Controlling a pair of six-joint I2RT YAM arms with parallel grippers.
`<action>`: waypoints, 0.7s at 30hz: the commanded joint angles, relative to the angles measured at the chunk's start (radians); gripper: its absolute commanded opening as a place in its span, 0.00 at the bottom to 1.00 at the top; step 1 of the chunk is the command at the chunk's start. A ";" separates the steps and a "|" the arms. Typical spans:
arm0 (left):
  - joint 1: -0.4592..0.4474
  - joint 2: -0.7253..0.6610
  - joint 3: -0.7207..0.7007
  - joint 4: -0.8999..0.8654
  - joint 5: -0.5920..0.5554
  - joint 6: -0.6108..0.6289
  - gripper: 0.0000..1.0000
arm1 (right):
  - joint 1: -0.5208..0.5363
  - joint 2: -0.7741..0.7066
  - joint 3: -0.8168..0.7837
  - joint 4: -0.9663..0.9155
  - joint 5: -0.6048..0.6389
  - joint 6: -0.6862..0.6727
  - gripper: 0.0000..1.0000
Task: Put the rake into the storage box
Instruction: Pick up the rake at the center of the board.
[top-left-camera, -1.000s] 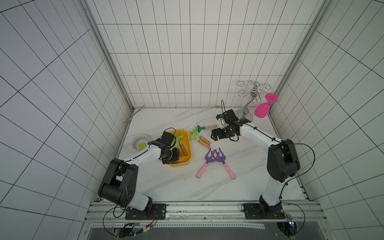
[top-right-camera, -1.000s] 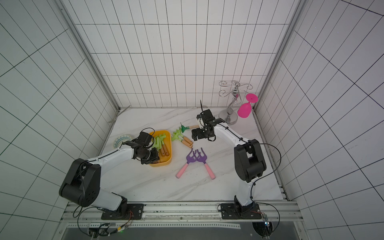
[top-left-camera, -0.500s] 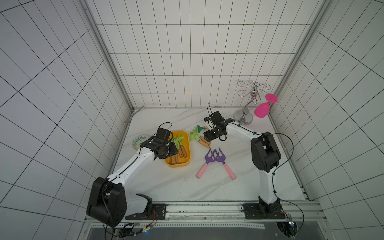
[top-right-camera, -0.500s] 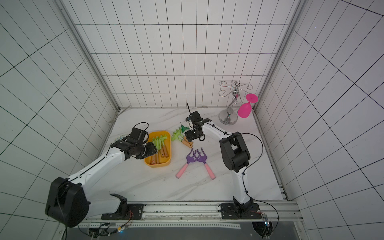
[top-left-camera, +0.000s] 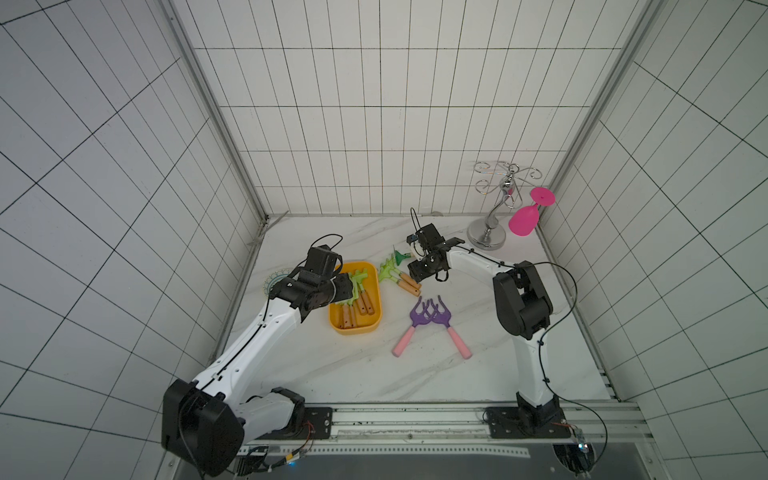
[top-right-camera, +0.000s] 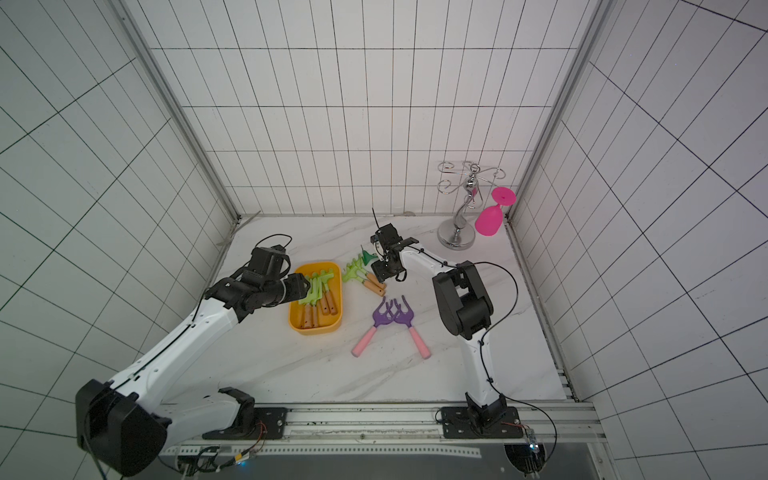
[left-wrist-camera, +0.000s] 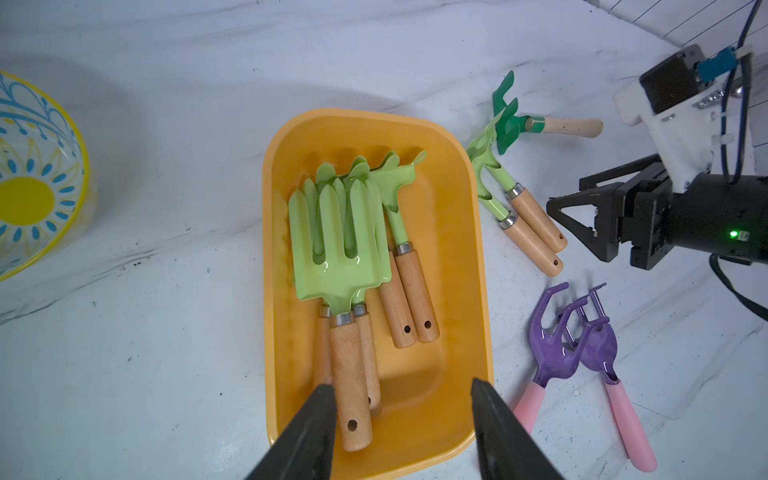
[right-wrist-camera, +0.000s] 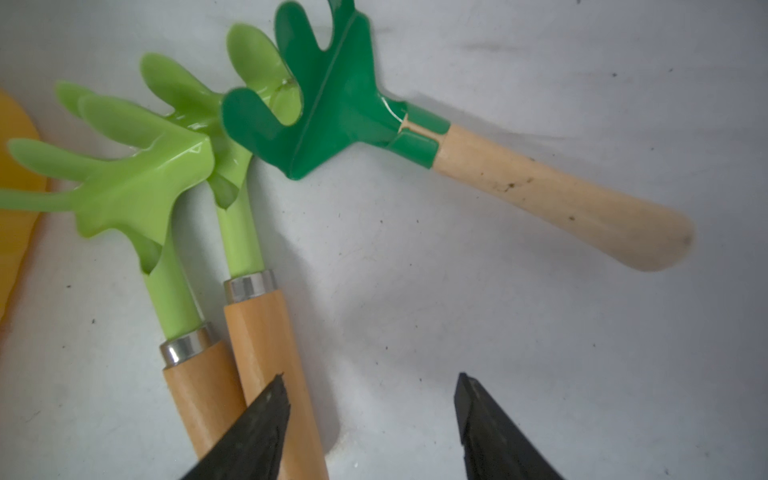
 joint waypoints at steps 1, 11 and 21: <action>0.001 0.002 -0.004 0.009 -0.025 0.027 0.54 | 0.015 0.028 0.049 -0.028 0.012 -0.003 0.66; 0.017 -0.016 -0.014 -0.007 -0.039 0.056 0.54 | 0.050 -0.019 0.012 -0.014 0.078 0.053 0.66; 0.023 -0.011 -0.022 -0.010 -0.029 0.076 0.54 | 0.074 -0.080 -0.042 0.006 0.104 0.082 0.67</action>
